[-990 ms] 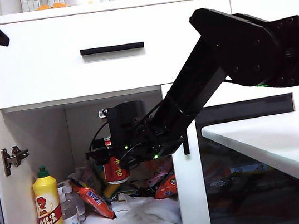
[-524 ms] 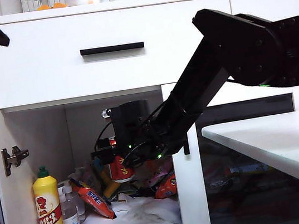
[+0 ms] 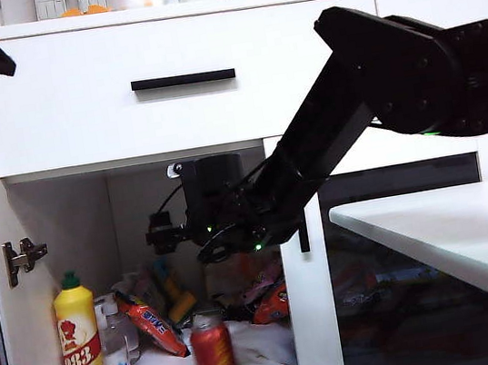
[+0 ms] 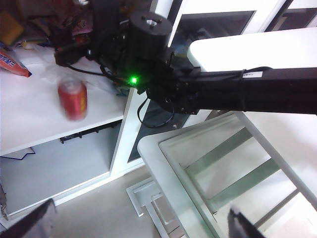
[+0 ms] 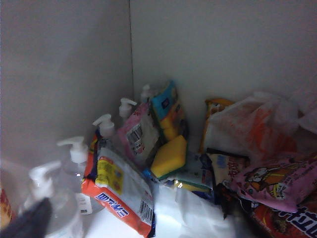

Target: Open the left door of the white cabinet, pick up a can of beverage from the table on the right, place it inside the cabinet, and finally close the cabinet door.

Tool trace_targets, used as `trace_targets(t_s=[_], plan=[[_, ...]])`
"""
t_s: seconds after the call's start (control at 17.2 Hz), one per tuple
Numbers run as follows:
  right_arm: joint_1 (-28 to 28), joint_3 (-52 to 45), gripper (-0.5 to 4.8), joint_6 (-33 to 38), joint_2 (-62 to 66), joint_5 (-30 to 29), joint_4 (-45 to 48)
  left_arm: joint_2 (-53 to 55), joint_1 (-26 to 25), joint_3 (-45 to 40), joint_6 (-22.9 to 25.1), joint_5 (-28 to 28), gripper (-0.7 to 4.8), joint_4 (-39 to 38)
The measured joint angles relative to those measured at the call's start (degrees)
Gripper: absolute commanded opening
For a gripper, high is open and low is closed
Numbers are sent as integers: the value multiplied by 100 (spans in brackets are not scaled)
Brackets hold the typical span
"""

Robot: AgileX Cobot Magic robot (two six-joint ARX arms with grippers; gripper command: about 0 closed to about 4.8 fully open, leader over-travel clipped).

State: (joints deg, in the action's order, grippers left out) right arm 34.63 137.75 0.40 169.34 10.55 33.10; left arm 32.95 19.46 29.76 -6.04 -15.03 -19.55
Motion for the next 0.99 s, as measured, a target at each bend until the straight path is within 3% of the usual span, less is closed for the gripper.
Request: trace_targets(t_s=[0.23, 0.41, 0.7, 0.76, 0.82, 0.99], plan=[[11, 0, 479, 291, 4, 0, 2, 0, 0, 0, 0, 0, 479, -2], [186, 0, 479, 1016, -22, -361, -94, 0, 0, 0, 0, 0, 479, 24], [409, 4, 479, 2610, -181, -643, -437, -11, 0, 0, -4, 0, 479, 138], [407, 2, 479, 3040, -181, -675, -485, -39, 0, 2, -4, 0, 479, 138], [380, 2, 479, 3952, -181, -879, -522, -153, 0, 2, -11, 0, 479, 138], [376, 2, 479, 5027, -181, -1257, -529, -245, 0, 2, -31, 2, 479, 133]])
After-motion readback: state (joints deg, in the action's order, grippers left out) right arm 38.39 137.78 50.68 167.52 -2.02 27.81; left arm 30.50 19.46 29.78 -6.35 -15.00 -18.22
